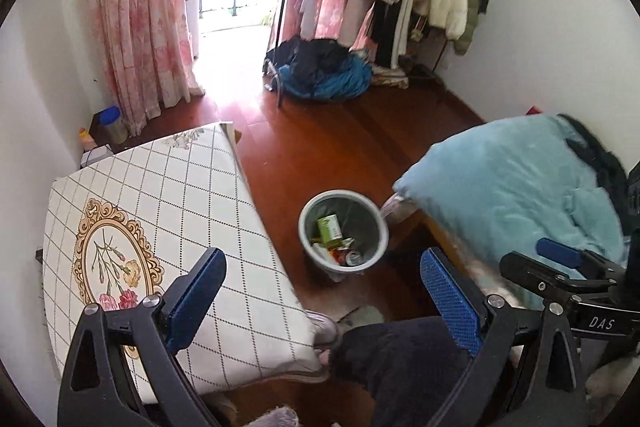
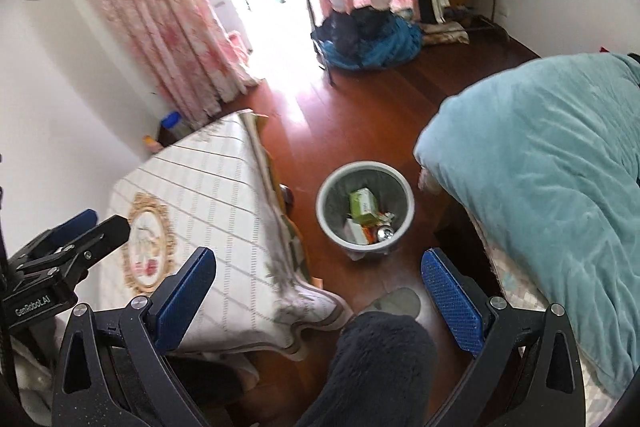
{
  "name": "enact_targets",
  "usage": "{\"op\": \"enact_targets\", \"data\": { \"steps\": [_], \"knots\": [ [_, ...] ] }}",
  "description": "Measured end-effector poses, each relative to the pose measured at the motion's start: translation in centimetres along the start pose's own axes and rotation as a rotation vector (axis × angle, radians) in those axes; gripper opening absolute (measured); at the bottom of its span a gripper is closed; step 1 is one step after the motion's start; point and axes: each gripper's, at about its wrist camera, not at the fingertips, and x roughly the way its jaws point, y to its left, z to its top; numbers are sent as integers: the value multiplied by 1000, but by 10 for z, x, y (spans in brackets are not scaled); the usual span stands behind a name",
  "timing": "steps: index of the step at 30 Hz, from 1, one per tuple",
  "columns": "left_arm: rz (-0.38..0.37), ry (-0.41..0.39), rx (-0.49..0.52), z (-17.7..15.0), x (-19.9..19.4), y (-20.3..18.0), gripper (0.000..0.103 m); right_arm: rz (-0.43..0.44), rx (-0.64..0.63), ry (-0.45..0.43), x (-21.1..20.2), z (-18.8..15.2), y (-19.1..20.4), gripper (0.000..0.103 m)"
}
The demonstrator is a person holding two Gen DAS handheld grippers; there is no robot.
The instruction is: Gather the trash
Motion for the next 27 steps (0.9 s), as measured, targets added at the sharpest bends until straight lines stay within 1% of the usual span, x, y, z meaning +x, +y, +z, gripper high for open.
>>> {"op": "enact_targets", "data": {
  "steps": [7,10,14,20,27],
  "knots": [
    [-49,-49,-15,-2,-42,-2,99,69,-52,-54,-62,-5,15,103],
    [-75,-62,-23,-3,-56,-1,99,92,-63,-76,-82,-7,20,103],
    [-87,-86,-14,-4,-72,-4,99,111,-73,-101,-103,-9,25,103],
    [-100,-118,-6,-6,-92,-6,99,141,-89,-119,-123,-12,34,103],
    [-102,-138,-1,-9,-105,-6,99,157,-110,-120,-131,-16,40,103]
  ]
}}
